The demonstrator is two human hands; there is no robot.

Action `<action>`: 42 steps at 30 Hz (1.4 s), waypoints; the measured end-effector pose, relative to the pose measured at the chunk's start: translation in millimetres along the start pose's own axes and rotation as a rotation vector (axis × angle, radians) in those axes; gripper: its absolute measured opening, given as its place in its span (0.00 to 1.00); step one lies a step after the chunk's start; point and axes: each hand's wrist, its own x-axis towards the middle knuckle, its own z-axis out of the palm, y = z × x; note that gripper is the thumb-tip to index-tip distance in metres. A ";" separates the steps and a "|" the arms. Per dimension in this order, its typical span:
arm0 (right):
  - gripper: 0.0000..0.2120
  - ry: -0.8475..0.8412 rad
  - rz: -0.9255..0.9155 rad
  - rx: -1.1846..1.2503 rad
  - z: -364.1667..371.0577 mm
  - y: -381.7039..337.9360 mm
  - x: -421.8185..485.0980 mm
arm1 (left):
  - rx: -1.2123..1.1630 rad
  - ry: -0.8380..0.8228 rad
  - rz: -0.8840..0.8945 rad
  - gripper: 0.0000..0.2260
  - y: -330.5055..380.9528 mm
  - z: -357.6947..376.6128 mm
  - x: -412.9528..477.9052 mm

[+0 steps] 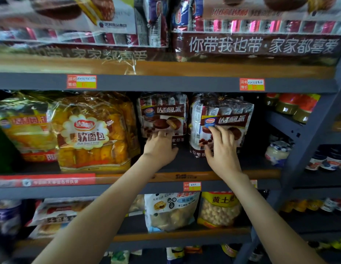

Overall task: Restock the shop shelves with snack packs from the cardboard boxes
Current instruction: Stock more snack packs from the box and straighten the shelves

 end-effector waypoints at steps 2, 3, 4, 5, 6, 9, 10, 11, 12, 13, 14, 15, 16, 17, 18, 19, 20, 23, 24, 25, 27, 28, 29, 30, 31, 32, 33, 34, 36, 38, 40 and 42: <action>0.18 -0.021 -0.019 0.044 1.8 -20.7 -1.8 | -0.035 -0.024 -0.012 0.24 -3.7 -3.5 -9.7; 0.16 -0.026 -0.036 0.068 2.9 -31.0 -2.9 | -0.043 -0.019 -0.014 0.21 -7.2 -4.0 -15.2; 0.15 -0.032 -0.047 0.095 4.3 -41.0 -3.7 | -0.046 -0.009 -0.012 0.20 -10.7 -4.3 -20.3; 0.13 -0.038 -0.049 0.119 5.4 -51.0 -4.8 | -0.044 0.002 -0.007 0.19 -15.0 -4.4 -25.5; 0.13 -0.043 -0.048 0.140 7.0 -60.5 -5.7 | -0.042 0.013 -0.001 0.19 -19.7 -4.7 -30.5; 0.11 -0.062 -0.038 0.190 12.0 -84.7 -8.8 | -0.054 0.029 0.010 0.18 -34.4 -6.1 -45.4; 0.10 -0.066 -0.032 0.203 13.7 -90.8 -9.9 | -0.066 0.026 0.007 0.18 -38.9 -6.1 -49.7; 0.10 -0.069 -0.027 0.209 15.4 -96.8 -11.7 | -0.088 0.028 0.007 0.17 -43.3 -6.1 -53.7; 0.10 -0.075 -0.024 0.214 16.3 -101.8 -13.5 | -0.113 0.051 0.012 0.17 -45.8 -6.1 -57.4; 0.09 -0.084 -0.021 0.219 17.8 -108.2 -16.1 | -0.153 0.115 0.028 0.16 -49.2 -6.1 -63.0; 0.09 -0.088 -0.019 0.226 19.2 -114.1 -18.0 | -0.202 0.233 0.062 0.15 -53.0 -6.3 -69.1; 0.10 -0.091 -0.019 0.238 20.4 -120.3 -19.6 | -0.234 0.397 0.100 0.15 -58.3 -6.9 -75.2; 0.11 -0.103 -0.016 0.255 21.0 -126.7 -20.9 | -0.222 0.570 0.112 0.15 -65.7 -6.6 -80.8; 0.13 -0.141 -0.010 0.278 20.8 -133.7 -21.5 | -0.185 0.737 0.080 0.17 -75.2 -5.5 -85.8; 0.17 -0.201 -0.006 0.304 20.4 -141.6 -20.8 | -0.149 0.864 0.003 0.19 -87.0 -5.2 -90.3; 0.21 -0.265 -0.016 0.328 20.9 -148.9 -19.4 | -0.116 0.924 -0.093 0.22 -100.3 -5.6 -94.1; 0.25 -0.320 -0.044 0.342 20.8 -156.5 -17.7 | -0.081 0.924 -0.185 0.25 -114.2 -5.8 -97.7; 0.34 -0.364 -0.191 0.357 25.0 -179.6 -10.0 | -0.071 0.770 -0.340 0.37 -152.8 -9.0 -106.0; 0.36 -0.370 -0.214 0.367 26.5 -186.5 -7.1 | -0.126 0.701 -0.343 0.39 -163.0 -9.2 -107.3; 0.37 -0.376 -0.228 0.373 28.6 -192.4 -4.4 | -0.185 0.639 -0.319 0.41 -171.7 -9.0 -107.3; 0.37 -0.386 -0.267 0.375 33.2 -200.9 -1.3 | -0.259 0.547 -0.240 0.43 -182.8 -8.8 -105.5; 0.37 -0.392 -0.281 0.380 35.0 -203.4 -1.7 | -0.267 0.525 -0.214 0.44 -184.2 -7.8 -105.1; 0.37 -0.403 -0.282 0.391 36.0 -204.7 -2.4 | -0.264 0.522 -0.209 0.44 -183.3 -7.0 -104.8; 0.36 -0.418 -0.269 0.399 36.4 -204.7 -2.9 | -0.252 0.524 -0.219 0.44 -181.4 -6.3 -104.0; 0.35 -0.431 -0.250 0.404 37.0 -203.4 -3.5 | -0.236 0.530 -0.222 0.44 -178.9 -4.8 -102.7; 0.35 -0.443 -0.230 0.402 37.8 -201.1 -3.9 | -0.219 0.529 -0.215 0.43 -175.9 -3.2 -101.8; 0.35 -0.453 -0.213 0.396 38.7 -198.2 -4.0 | -0.211 0.527 -0.196 0.43 -173.1 -1.4 -100.2; 0.35 -0.464 -0.196 0.391 38.9 -195.5 -3.2 | -0.202 0.524 -0.182 0.43 -171.7 -0.3 -98.4; 0.36 -0.486 -0.192 0.377 37.7 -191.1 -1.8 | -0.206 0.504 -0.180 0.43 -173.0 1.4 -93.3; 0.37 -0.507 -0.197 0.370 36.9 -189.9 -1.2 | -0.215 0.489 -0.196 0.42 -176.1 0.9 -90.7; 0.38 -0.494 -0.227 0.383 37.6 -191.5 -1.0 | -0.211 0.490 -0.213 0.42 -177.6 -0.3 -92.0; 0.39 -0.468 -0.267 0.374 37.3 -193.4 -1.0 | -0.167 0.514 -0.234 0.41 -173.7 -4.5 -94.2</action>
